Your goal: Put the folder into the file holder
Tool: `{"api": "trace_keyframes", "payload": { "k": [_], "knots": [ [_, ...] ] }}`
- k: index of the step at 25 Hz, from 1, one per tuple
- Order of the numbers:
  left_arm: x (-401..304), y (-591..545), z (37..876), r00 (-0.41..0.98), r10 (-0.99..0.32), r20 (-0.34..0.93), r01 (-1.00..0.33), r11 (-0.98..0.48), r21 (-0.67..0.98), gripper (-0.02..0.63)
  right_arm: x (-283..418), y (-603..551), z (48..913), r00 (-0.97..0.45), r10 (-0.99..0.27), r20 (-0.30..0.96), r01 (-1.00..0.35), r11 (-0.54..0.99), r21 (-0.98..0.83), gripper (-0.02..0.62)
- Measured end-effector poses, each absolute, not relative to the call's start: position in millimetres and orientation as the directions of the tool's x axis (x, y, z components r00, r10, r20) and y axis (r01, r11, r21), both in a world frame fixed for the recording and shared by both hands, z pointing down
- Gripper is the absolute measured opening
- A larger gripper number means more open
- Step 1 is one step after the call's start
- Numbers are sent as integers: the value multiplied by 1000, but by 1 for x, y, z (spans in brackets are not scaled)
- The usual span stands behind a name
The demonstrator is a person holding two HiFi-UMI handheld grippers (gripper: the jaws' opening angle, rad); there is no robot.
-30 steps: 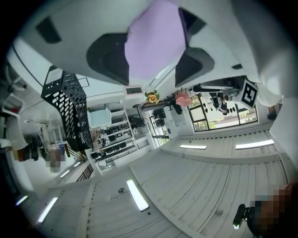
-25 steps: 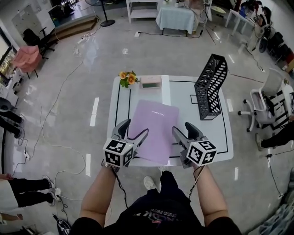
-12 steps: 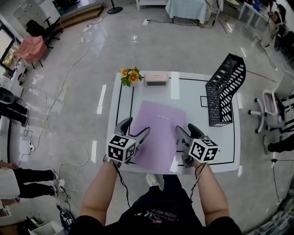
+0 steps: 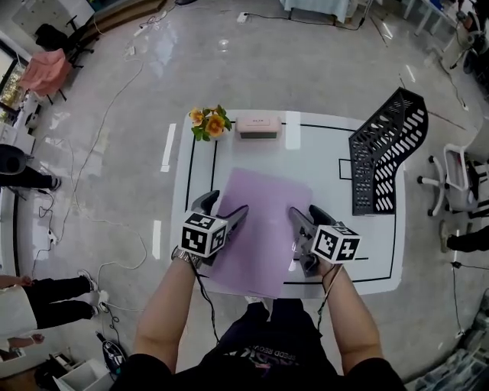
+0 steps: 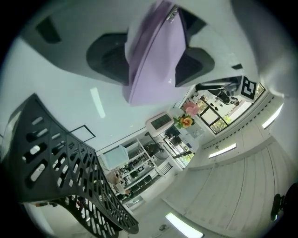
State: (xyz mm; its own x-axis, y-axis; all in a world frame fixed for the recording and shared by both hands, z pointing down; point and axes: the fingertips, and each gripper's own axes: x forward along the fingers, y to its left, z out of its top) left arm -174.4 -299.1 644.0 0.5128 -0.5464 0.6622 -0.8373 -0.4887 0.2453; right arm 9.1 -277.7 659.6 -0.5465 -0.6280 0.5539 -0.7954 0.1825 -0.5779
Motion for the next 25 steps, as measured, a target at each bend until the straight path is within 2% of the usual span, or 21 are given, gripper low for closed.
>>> {"api": "trace_keyframes", "payload": {
  "k": [7,16,25],
  "knots": [
    [-175,-309,670,521,-475,709,-837,-446,317,371,7,-287,672,-554,-597,580,-792,165,-588,296],
    [-172,-312,685,616,-384,688,-784,-387,486,371,6,-290,686,-549,-571,611,-798,139,-587,296],
    [-169,-312,688,609,-375,699,-788,-382,482,364,6,-290,689,-511,-577,637,-830,139,-540,296]
  ]
}}
